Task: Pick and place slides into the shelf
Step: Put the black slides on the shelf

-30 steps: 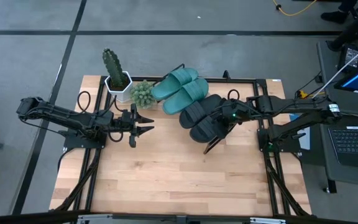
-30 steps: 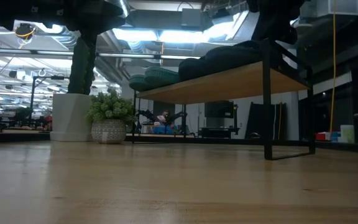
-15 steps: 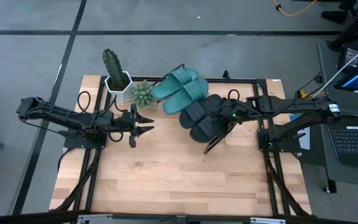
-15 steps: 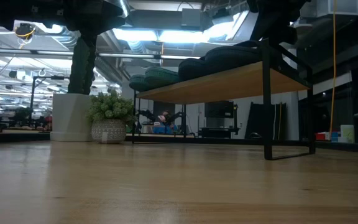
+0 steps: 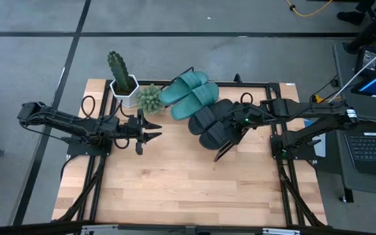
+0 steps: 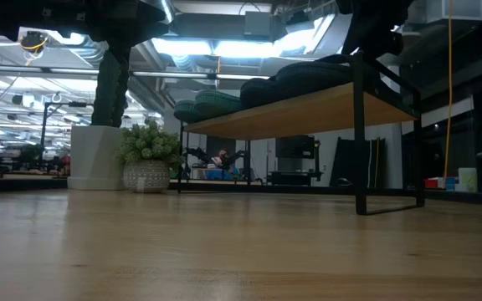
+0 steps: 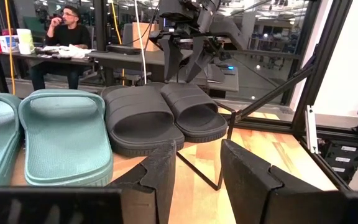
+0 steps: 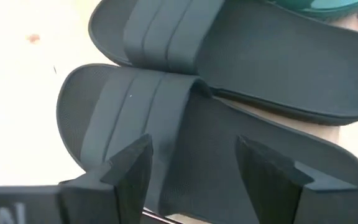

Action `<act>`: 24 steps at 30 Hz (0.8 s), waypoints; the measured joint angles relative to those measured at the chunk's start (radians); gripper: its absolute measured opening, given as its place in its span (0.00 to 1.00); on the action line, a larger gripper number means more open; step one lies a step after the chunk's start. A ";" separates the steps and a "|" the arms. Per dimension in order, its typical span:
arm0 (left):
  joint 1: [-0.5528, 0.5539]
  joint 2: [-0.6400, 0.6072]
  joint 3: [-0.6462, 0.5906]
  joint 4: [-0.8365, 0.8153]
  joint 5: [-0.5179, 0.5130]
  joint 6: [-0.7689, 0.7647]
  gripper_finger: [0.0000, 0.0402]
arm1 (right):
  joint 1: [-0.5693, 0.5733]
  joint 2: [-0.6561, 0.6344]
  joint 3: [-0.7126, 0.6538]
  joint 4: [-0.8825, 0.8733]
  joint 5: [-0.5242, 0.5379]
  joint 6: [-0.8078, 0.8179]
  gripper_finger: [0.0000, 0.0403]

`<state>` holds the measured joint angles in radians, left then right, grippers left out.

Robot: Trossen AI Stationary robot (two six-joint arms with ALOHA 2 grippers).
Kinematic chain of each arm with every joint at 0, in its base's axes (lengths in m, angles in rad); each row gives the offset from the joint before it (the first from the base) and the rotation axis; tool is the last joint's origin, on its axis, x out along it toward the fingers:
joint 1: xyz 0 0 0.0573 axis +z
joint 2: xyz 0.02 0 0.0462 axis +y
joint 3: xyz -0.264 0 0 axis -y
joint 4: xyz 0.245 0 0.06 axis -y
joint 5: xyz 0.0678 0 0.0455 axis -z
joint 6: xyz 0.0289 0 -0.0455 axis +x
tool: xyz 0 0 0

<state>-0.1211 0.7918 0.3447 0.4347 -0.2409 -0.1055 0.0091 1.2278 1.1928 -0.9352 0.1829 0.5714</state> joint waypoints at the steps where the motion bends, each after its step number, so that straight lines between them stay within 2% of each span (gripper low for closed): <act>1: 0.000 0.000 0.000 0.000 0.000 0.000 0.30 | -0.001 0.000 0.009 -0.010 0.000 0.001 0.57; 11: 0.000 0.000 0.000 0.000 0.000 0.002 0.30 | -0.035 0.000 0.043 -0.010 0.011 -0.129 0.57; 24: 0.000 0.000 0.000 0.000 0.000 0.003 0.30 | -0.045 0.004 0.043 0.005 0.010 -0.134 0.57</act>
<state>-0.1207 0.7916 0.3447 0.4351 -0.2409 -0.1028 -0.0364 1.2316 1.2362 -0.9306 0.1932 0.4377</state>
